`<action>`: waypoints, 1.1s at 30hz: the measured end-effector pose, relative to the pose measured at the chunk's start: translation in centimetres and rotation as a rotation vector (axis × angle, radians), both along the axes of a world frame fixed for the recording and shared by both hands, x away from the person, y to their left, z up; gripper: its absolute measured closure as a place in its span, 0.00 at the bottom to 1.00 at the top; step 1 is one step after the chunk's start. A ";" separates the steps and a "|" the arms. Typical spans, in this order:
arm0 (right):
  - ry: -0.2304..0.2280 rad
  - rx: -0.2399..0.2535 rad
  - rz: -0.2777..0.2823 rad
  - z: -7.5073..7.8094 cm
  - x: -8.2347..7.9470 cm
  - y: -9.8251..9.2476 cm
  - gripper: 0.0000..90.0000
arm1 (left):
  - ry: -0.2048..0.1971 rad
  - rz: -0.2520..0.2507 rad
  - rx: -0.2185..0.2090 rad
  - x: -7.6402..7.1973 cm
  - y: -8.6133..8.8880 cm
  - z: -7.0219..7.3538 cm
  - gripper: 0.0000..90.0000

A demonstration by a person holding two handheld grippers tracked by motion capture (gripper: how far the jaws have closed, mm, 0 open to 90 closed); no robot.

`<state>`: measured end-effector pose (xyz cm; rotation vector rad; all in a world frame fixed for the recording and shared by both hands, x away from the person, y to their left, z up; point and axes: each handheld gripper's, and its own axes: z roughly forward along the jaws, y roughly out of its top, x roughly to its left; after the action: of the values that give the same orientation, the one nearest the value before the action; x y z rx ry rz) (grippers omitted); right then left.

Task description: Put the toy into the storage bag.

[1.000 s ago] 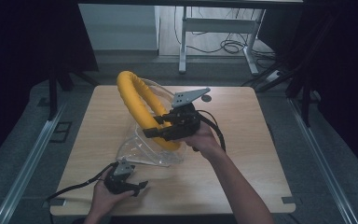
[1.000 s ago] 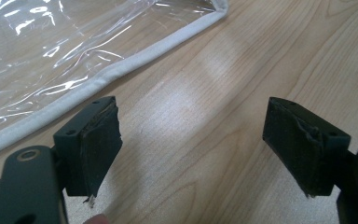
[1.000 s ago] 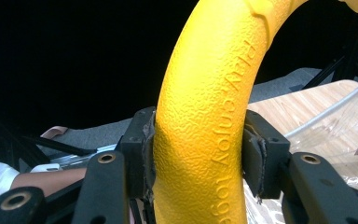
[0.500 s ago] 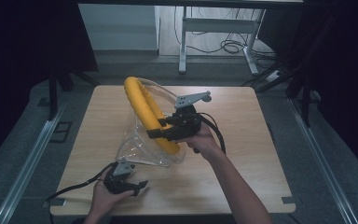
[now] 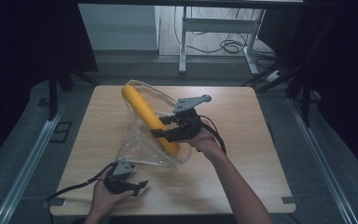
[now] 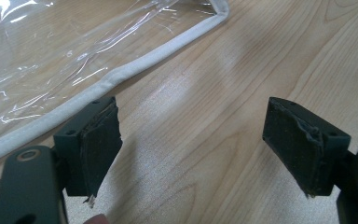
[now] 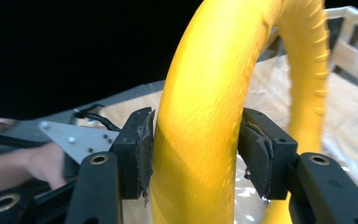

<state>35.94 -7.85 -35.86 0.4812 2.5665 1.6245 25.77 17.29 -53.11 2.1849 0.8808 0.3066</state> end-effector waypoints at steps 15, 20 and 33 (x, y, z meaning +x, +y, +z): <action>-0.061 0.032 -0.046 0.2 -1.0 -1.8 0.41 | 0.003 -0.005 0.006 0.0 0.0 0.0 0.21; -0.068 0.035 -0.074 0.4 -1.1 -2.9 0.42 | 0.005 -0.005 0.004 0.0 0.0 -0.1 0.21; -0.050 0.032 -0.172 -1.3 -0.8 -7.2 0.43 | 0.005 -0.001 0.008 0.0 -0.1 -0.1 0.21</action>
<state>35.09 -15.04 -37.13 0.6363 2.3932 1.5994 25.75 17.24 -53.18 2.1947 0.8828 0.3047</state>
